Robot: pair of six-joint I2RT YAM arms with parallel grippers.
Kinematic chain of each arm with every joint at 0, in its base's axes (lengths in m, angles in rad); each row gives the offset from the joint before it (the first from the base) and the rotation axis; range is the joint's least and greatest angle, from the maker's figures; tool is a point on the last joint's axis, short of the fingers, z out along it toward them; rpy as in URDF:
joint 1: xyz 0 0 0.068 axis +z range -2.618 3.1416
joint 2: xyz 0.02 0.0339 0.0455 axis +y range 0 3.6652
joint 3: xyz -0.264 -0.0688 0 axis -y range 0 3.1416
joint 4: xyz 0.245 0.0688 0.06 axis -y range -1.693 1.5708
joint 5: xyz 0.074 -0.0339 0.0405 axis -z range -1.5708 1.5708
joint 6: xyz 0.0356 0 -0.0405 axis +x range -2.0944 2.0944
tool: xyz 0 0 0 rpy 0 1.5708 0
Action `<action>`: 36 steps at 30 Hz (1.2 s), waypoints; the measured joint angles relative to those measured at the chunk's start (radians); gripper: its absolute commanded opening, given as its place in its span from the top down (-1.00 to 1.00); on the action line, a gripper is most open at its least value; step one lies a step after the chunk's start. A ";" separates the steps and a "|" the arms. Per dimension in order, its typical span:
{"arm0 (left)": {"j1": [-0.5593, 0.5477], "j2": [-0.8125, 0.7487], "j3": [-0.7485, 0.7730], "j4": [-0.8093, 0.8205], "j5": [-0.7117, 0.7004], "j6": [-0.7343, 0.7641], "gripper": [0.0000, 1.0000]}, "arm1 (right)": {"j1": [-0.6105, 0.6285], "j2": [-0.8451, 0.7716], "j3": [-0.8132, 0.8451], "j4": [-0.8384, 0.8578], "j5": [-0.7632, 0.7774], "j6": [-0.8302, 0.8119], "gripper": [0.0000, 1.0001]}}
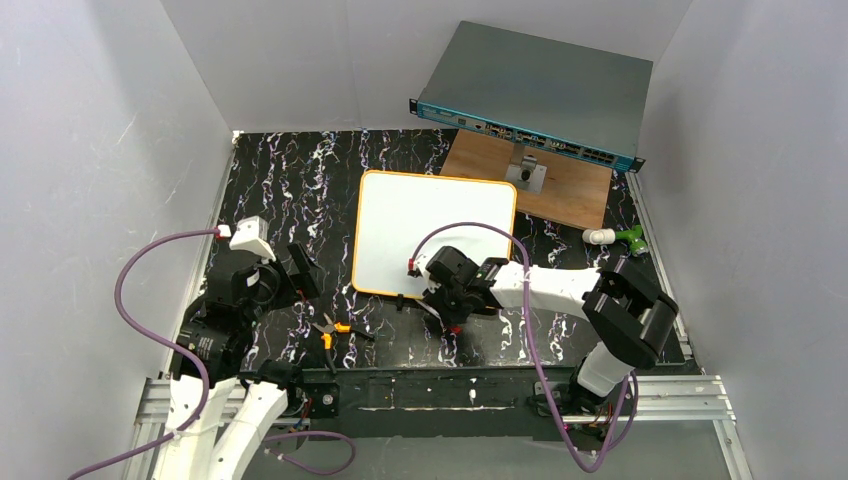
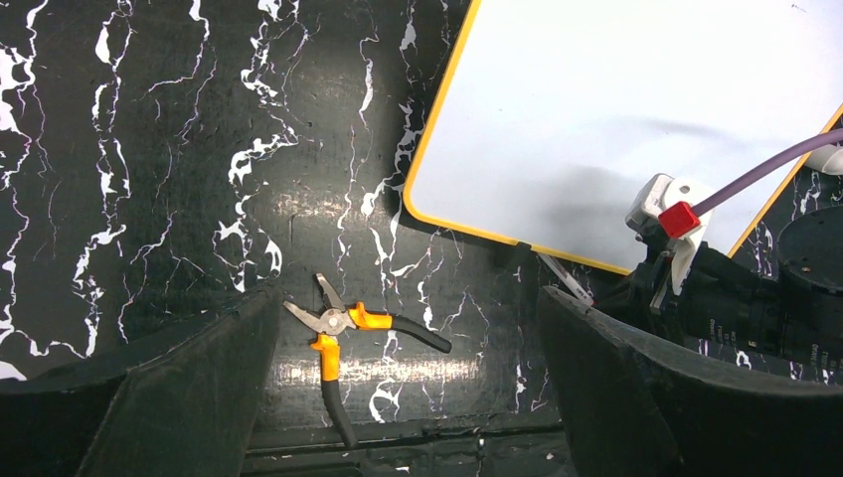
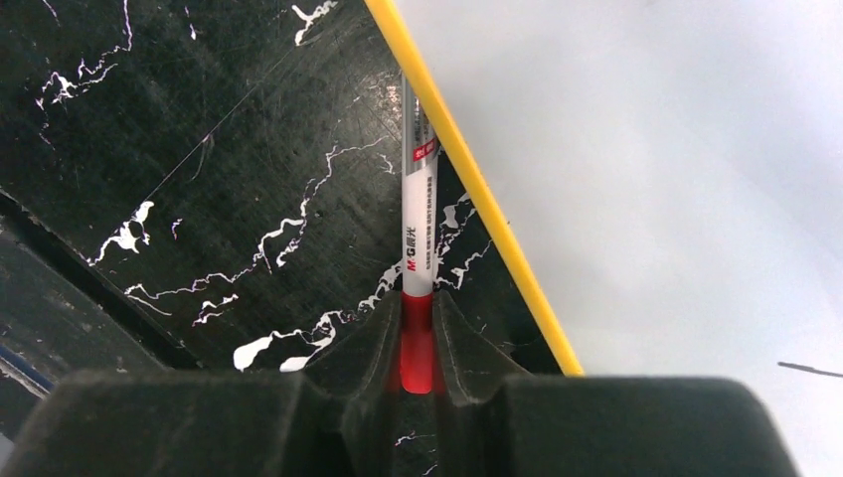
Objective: Write a sentence on the whiteboard
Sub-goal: Pick up the whiteboard marker from the center of the board, then pass from the right arm to the left
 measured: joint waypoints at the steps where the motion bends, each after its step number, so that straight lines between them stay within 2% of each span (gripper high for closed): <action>1: 0.000 0.000 0.000 0.000 0.000 0.000 -0.99 | 0.000 0.000 0.000 -0.002 -0.005 0.000 0.62; 13: 0.000 -0.008 0.006 -0.010 0.004 -0.008 -0.99 | 0.020 -0.030 0.000 -0.099 -0.037 0.036 0.68; 21: 0.000 -0.063 0.006 -0.045 0.010 -0.036 -0.99 | 0.092 -0.128 0.004 -0.197 -0.050 0.071 0.68; 27: 0.000 -0.111 0.021 -0.100 0.001 -0.055 -0.99 | 0.197 -0.177 0.017 -0.261 -0.051 0.129 0.70; 36: 0.000 -0.156 0.121 -0.168 -0.004 -0.068 -0.99 | 0.217 -0.335 0.067 -0.347 -0.015 0.214 0.72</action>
